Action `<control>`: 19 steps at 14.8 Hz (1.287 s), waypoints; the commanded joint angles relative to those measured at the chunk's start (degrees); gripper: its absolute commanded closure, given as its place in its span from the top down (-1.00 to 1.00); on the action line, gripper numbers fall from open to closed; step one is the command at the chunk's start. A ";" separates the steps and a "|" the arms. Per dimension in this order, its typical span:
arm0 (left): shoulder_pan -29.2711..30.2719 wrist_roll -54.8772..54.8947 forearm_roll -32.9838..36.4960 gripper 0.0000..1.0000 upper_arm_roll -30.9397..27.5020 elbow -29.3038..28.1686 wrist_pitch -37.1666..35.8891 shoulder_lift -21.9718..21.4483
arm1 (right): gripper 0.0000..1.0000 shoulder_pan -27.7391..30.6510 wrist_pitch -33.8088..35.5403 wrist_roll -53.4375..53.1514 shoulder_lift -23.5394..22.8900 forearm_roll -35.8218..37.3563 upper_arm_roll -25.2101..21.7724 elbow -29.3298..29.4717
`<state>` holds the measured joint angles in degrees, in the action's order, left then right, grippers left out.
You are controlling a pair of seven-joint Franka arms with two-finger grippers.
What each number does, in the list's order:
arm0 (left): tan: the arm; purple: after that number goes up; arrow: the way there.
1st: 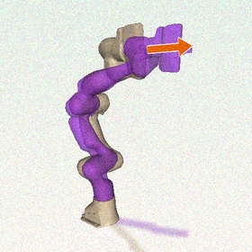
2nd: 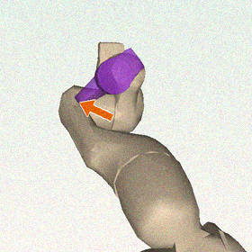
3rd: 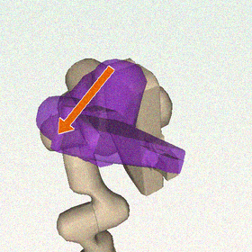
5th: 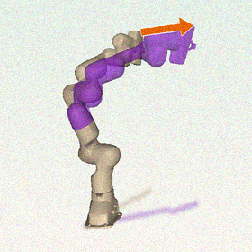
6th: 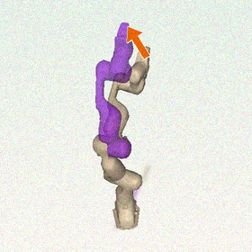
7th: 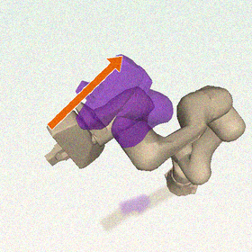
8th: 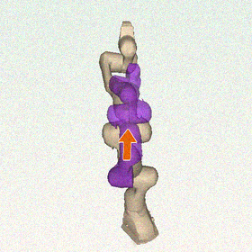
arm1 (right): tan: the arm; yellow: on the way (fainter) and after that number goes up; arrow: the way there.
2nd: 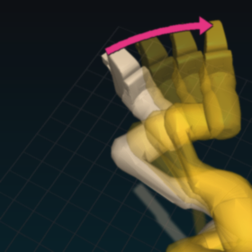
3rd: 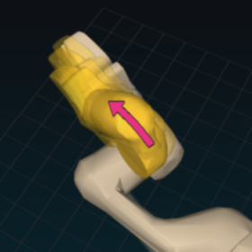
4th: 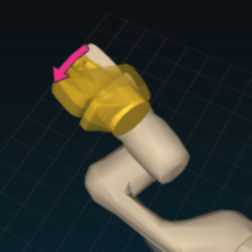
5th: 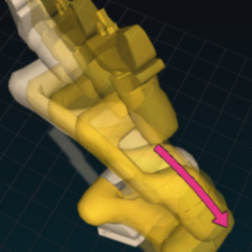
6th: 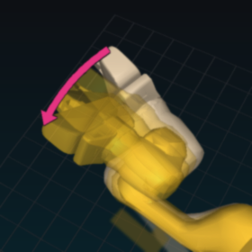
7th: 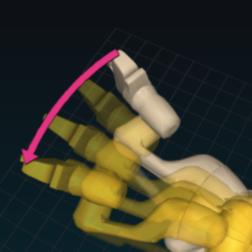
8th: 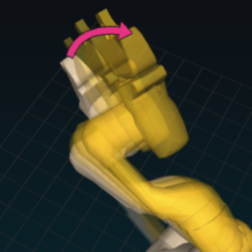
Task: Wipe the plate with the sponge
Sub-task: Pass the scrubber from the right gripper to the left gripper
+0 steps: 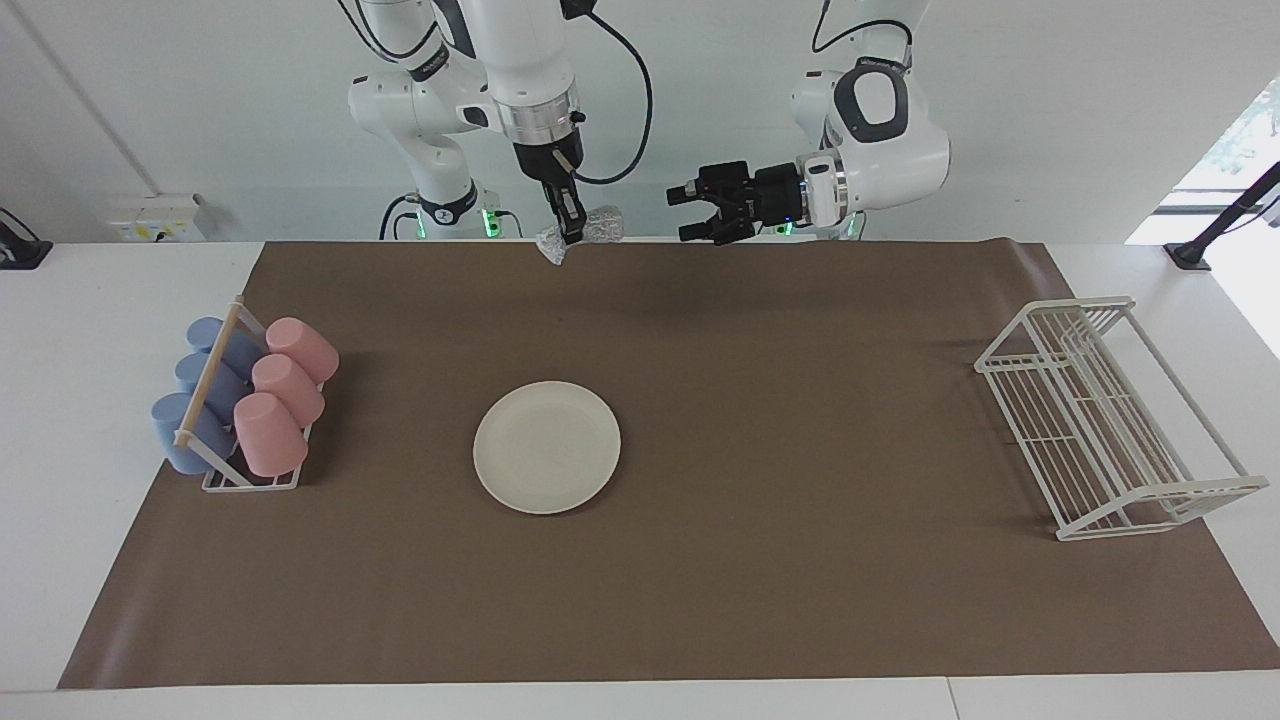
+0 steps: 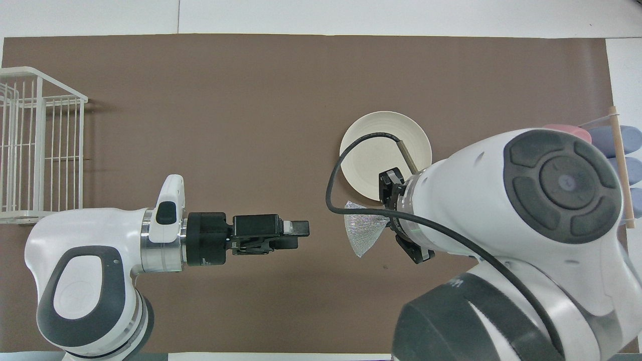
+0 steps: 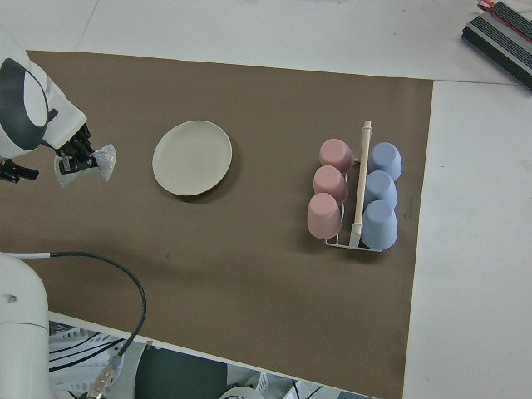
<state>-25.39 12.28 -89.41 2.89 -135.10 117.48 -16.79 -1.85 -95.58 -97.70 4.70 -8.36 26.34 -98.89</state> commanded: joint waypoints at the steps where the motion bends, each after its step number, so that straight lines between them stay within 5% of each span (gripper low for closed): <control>1: -7.46 2.48 -5.66 1.00 -0.69 -1.83 8.18 -1.93 | -1.00 -0.26 -1.10 -1.17 -0.04 0.89 0.03 -0.25; 11: -18.37 4.77 -13.95 0.99 -0.69 2.64 23.92 1.23 | -1.00 -0.26 -1.01 -1.00 -0.13 0.89 0.03 -0.25; 14: -18.38 4.94 -14.04 0.75 -0.78 3.70 24.55 2.46 | -1.00 -0.26 -1.01 -1.00 -0.13 0.89 0.03 -0.25; 15: -18.38 5.03 -14.12 0.54 -0.69 3.97 24.81 2.55 | -1.00 -0.26 -1.01 -0.91 -0.13 0.89 0.03 -0.25; 17: -18.29 5.03 -14.38 -0.28 -0.69 4.49 26.04 3.07 | -1.00 -0.26 -1.01 -0.91 -0.13 0.89 0.03 -0.25; 19: -18.37 4.94 -15.96 -0.77 -0.69 6.16 28.32 4.21 | -1.00 -0.26 -1.01 -0.91 -0.13 0.89 0.03 -0.25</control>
<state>-42.52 15.98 -103.04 2.82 -131.33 142.70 -14.38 -1.85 -95.58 -97.70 4.66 -8.36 26.34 -98.89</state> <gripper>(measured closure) 0.414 0.894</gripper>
